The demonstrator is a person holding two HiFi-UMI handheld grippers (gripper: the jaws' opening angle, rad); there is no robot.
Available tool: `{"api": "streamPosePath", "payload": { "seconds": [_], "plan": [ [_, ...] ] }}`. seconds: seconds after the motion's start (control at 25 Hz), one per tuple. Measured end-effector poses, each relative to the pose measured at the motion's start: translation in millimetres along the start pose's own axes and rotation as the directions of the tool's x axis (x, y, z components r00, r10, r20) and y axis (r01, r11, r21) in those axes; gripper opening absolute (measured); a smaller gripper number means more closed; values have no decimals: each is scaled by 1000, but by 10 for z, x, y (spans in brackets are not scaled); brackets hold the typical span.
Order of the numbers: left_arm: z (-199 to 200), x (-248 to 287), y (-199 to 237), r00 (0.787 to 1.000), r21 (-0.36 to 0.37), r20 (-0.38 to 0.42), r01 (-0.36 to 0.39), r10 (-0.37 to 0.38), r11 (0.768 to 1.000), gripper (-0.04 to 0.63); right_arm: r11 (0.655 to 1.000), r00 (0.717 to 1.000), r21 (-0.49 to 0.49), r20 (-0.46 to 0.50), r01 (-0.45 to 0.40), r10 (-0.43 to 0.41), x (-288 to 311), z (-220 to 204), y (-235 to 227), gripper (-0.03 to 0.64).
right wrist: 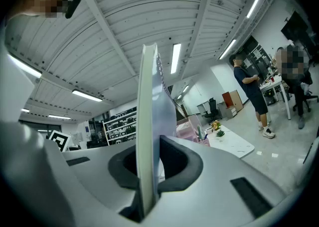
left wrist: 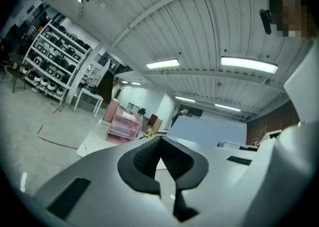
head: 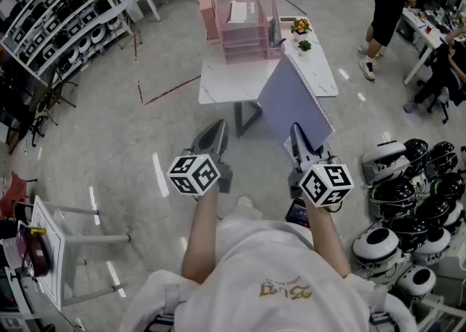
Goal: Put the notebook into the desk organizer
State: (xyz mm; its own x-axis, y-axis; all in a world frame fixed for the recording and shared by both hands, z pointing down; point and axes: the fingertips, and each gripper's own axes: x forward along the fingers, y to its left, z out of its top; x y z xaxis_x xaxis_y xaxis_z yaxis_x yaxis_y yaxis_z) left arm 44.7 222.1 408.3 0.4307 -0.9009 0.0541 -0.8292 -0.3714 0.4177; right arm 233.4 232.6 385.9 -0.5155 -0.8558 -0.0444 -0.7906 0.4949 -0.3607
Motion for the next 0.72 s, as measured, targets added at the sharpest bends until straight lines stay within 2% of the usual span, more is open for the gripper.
{"api": "streamPosePath", "payload": {
  "seconds": [0.72],
  "plan": [
    [63,-160,46,999,19,15,-28,28,999,18,997,999,-75,28,19,-17,-43,51,43,41]
  ]
}}
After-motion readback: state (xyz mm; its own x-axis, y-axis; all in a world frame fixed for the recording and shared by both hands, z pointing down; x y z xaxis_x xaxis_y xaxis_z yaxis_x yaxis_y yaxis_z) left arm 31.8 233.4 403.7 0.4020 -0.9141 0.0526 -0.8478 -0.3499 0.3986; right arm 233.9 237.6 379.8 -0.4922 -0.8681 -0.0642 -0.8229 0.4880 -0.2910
